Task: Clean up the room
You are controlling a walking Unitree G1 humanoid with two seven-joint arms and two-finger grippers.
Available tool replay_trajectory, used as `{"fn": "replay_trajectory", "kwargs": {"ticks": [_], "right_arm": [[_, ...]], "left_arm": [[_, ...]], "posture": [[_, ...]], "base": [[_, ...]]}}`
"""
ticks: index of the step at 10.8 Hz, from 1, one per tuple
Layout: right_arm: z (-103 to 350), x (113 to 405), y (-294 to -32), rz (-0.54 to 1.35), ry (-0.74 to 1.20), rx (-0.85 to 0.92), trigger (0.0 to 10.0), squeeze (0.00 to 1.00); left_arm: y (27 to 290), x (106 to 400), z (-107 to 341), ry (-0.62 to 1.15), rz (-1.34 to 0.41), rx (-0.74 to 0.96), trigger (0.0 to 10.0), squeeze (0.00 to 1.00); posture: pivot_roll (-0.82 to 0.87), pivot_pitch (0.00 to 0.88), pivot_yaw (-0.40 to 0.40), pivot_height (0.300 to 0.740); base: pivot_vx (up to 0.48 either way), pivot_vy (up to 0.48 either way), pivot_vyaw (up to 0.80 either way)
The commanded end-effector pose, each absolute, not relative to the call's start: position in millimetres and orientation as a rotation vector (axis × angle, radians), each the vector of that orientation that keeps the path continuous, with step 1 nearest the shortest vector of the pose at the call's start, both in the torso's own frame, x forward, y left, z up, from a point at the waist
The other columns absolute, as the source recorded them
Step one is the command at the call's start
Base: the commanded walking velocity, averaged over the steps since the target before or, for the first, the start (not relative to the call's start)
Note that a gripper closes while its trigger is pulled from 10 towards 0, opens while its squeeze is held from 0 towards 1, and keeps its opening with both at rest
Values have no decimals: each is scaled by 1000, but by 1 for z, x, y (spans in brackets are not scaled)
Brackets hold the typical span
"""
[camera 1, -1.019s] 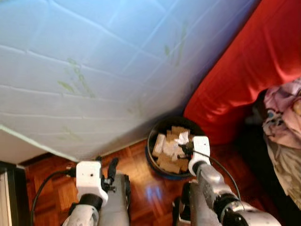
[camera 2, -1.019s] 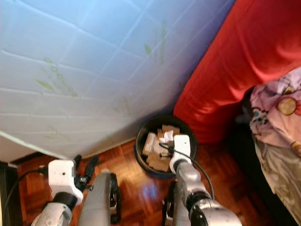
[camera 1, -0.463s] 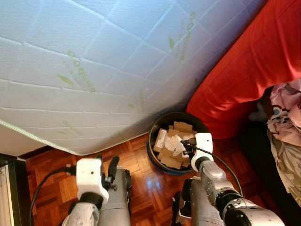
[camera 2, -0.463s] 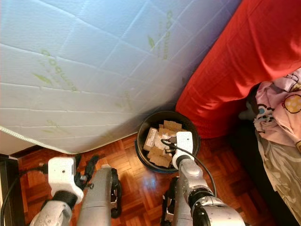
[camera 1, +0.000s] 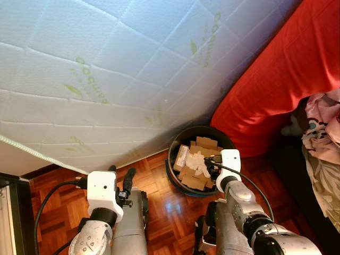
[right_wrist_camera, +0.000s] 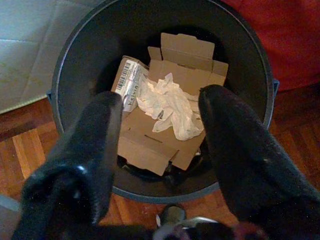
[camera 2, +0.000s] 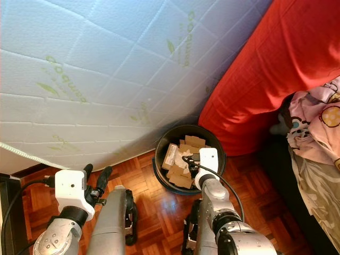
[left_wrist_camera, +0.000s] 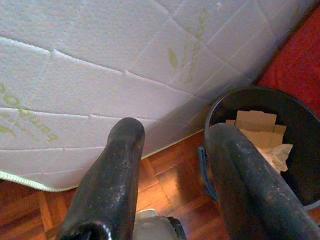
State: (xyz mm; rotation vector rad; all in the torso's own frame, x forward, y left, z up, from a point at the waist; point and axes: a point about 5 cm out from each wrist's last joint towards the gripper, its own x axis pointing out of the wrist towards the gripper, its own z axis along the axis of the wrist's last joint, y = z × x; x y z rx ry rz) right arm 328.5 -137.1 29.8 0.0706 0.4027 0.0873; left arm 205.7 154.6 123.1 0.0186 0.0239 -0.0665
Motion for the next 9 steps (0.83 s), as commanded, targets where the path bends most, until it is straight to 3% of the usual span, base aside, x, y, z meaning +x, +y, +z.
{"fn": "replay_trajectory", "kwargs": {"ticks": [1,4,9], "right_arm": [[21,321,-136,90,437,71,10000,0],[30,325,-151,37,344,145,10000,0],[1,291,-188,-81,373,201,10000,0]], "left_arm": [[158,202,112,79,-58,36,10000,0],[161,215,100,101,-68,45,10000,0],[174,247,54,196,-100,87,10000,0]], "posture": [[285,415,0,636],[238,356,-8,636],[168,175,-14,726]], "base": [[0,0,0],[0,0,0],[0,0,0]]}}
